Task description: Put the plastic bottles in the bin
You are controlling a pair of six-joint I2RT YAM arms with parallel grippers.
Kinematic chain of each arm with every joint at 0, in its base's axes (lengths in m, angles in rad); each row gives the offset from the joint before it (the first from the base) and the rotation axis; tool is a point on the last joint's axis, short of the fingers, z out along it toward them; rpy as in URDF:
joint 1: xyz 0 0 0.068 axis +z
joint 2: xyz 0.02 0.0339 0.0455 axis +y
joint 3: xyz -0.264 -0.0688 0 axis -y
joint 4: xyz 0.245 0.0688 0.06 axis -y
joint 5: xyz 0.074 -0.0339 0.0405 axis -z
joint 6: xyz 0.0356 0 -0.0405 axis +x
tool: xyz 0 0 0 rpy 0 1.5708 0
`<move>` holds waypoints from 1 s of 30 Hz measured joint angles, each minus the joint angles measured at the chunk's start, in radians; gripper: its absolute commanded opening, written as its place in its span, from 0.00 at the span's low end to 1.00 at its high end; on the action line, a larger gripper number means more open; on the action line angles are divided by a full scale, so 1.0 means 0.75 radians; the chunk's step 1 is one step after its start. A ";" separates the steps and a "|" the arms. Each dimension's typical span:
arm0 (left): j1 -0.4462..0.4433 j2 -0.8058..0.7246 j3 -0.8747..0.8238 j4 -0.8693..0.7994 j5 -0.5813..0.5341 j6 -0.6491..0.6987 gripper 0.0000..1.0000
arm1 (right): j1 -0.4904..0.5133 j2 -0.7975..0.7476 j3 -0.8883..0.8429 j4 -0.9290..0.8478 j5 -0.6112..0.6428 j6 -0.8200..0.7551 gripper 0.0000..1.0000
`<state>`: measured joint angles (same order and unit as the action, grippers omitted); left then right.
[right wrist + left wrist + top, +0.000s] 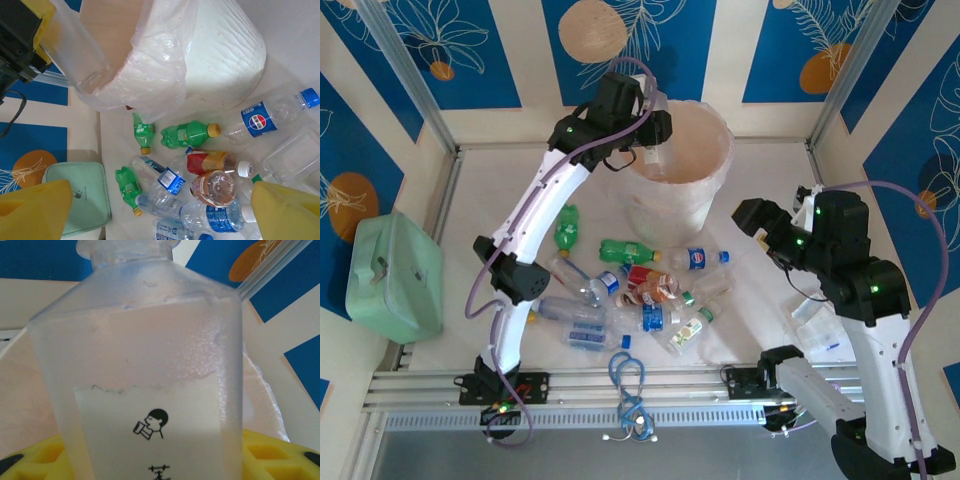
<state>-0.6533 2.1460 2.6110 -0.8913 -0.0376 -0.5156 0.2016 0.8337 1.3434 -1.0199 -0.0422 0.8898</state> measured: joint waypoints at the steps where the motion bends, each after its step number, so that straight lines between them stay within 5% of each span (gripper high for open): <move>1: 0.000 0.001 0.000 0.000 -0.003 0.000 0.52 | -0.003 -0.002 -0.007 -0.003 -0.003 0.000 0.92; 4: -0.006 0.012 0.000 0.000 -0.012 -0.001 0.54 | -0.011 -0.003 -0.021 -0.008 -0.013 0.000 0.92; 9: -0.007 0.045 -0.002 -0.019 -0.023 -0.008 0.74 | -0.025 0.003 -0.021 -0.022 -0.014 0.000 0.92; 25: -0.012 0.034 -0.016 -0.010 -0.025 -0.075 0.83 | -0.063 0.045 -0.021 -0.050 -0.013 0.000 0.91; 30: -0.024 -0.201 -0.191 0.039 -0.027 -0.063 0.89 | -0.062 0.081 -0.021 -0.099 0.018 0.000 0.88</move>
<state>-0.6712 1.9953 2.4676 -0.8623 -0.0578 -0.5625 0.1551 0.8948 1.3273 -1.0939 -0.0288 0.8898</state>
